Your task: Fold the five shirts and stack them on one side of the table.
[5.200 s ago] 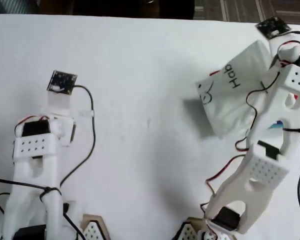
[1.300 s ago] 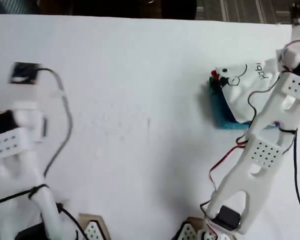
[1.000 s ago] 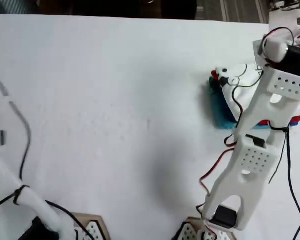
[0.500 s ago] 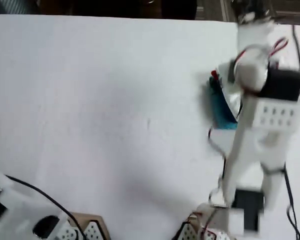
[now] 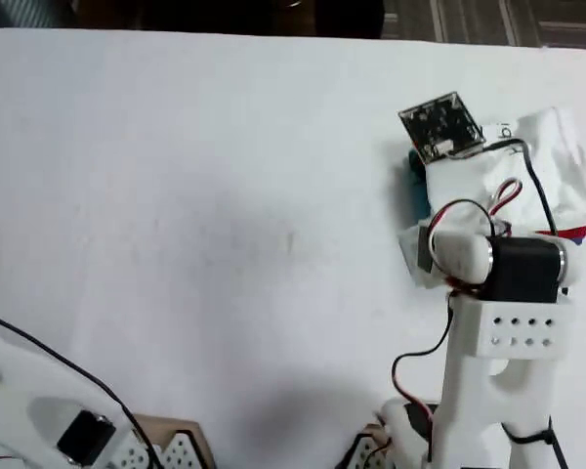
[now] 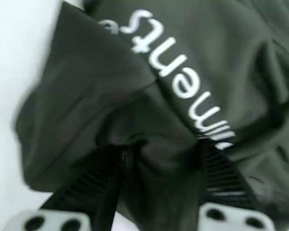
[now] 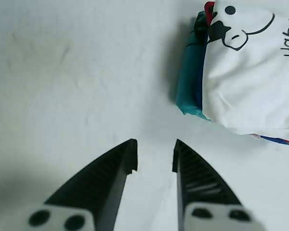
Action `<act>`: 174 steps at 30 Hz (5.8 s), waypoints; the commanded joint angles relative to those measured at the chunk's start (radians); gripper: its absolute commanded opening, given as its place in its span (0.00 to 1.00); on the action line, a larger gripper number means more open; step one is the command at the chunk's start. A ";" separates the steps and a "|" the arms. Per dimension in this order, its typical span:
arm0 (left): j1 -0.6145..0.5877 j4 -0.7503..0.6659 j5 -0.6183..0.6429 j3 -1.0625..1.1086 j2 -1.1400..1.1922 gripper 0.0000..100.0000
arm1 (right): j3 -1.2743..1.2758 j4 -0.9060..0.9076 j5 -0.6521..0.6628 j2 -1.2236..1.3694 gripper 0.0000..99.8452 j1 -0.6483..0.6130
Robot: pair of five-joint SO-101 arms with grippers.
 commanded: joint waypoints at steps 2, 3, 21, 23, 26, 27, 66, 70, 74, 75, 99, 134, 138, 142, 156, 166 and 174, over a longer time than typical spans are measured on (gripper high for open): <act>0.087 0.362 0.052 -0.321 0.060 0.05 | 0.040 0.019 -0.006 -0.033 0.13 -0.007; 0.110 0.427 0.081 -0.381 0.068 0.04 | 0.052 0.019 -0.006 -0.033 0.13 -0.007; 0.692 0.480 0.285 0.166 -0.620 0.03 | 0.107 -0.059 -0.015 -0.028 0.13 -0.005; 0.795 0.479 0.285 0.314 -0.741 0.03 | 0.107 -0.059 -0.015 -0.028 0.13 -0.005; 0.936 0.477 0.301 0.464 -0.896 0.03 | 0.107 -0.059 -0.015 -0.031 0.13 -0.005; 0.977 0.477 0.304 0.490 -0.939 0.03 | 0.107 -0.059 -0.015 -0.033 0.13 -0.005; 0.896 0.374 0.288 0.621 -1.163 0.19 | 0.250 -0.199 -0.063 -0.027 0.13 -0.054; 0.730 0.293 0.192 0.704 -1.163 0.19 | 0.267 -0.271 -0.160 -0.019 0.13 -0.223; 0.572 0.199 0.170 0.825 -1.163 0.18 | 0.264 -0.352 -0.199 0.082 0.13 -0.417; 0.534 0.181 0.169 0.855 -1.163 0.18 | 0.262 -0.367 -0.199 0.119 0.13 -0.456; 0.201 -0.020 0.069 1.159 -1.171 0.18 | -1.013 -0.211 -0.476 1.415 0.25 -0.667; 0.393 -0.020 0.057 1.225 -1.163 0.18 | -1.528 0.018 -0.167 1.010 0.02 -0.414; 0.443 -0.020 0.057 1.267 -1.163 0.18 | -1.530 0.018 -0.163 0.977 0.02 -0.452; 0.445 -0.020 0.057 1.273 -1.163 0.18 | -1.528 0.019 -0.160 0.981 0.02 -0.516; 0.186 -0.034 0.052 1.066 -1.166 0.18 | -0.786 0.019 -0.089 0.791 0.02 -0.783; 0.184 -0.034 0.051 1.047 -1.163 0.19 | -0.124 0.013 0.021 0.489 0.06 -0.743; 0.253 -0.028 0.057 1.047 -1.163 0.19 | -0.003 -0.061 0.021 0.372 0.16 -0.593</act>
